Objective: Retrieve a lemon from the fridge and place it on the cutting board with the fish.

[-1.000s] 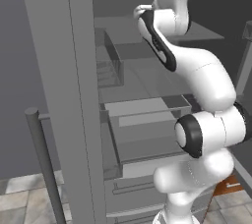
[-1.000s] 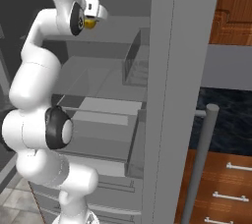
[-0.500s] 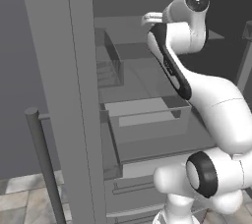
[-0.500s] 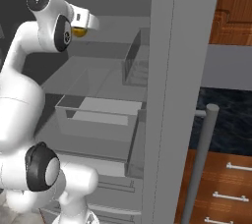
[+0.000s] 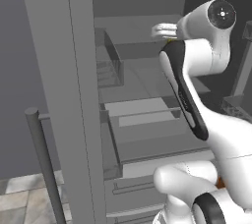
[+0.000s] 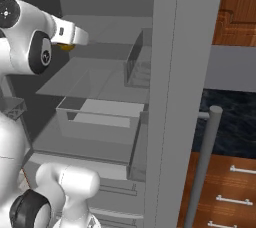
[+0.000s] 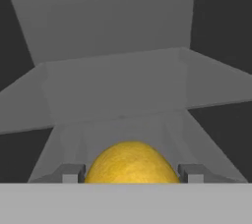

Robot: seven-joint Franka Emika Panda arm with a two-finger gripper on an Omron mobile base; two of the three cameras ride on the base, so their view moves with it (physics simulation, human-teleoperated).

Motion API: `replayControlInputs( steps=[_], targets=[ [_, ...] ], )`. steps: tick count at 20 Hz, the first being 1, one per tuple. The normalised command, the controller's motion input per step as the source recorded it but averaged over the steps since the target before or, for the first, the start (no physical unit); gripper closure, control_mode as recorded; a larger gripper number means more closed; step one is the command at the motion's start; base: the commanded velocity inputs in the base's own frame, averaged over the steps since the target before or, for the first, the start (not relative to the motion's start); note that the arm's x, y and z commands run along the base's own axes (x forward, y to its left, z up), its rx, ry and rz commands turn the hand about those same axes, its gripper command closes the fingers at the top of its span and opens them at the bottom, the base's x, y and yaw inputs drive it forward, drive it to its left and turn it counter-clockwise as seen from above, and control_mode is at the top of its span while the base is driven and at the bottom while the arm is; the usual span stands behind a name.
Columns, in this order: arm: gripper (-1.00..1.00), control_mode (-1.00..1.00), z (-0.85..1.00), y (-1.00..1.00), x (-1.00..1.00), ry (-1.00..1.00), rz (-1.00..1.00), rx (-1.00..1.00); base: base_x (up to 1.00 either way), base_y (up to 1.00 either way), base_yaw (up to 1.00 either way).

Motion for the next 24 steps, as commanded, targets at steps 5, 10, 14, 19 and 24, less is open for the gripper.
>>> replayControlInputs(
  steps=[5,10,14,19,24],
  targets=[
    [1.0,-1.0,0.0,0.0,-1.0,0.0,0.0,0.04,0.0,0.0,0.0],
    [1.0,-1.0,-0.1,0.0,-1.0,0.0,0.0,0.01,0.0,0.0,0.0],
    [1.0,-1.0,-0.2,0.0,-0.84,0.0,0.0,0.0,0.0,0.0,0.0],
    [1.0,-1.0,-0.28,0.0,-0.22,0.0,0.0,0.0,0.0,0.0,0.0],
    [1.0,-1.0,-0.29,0.0,-0.16,0.0,0.0,0.0,0.0,0.0,0.0]
  ],
)
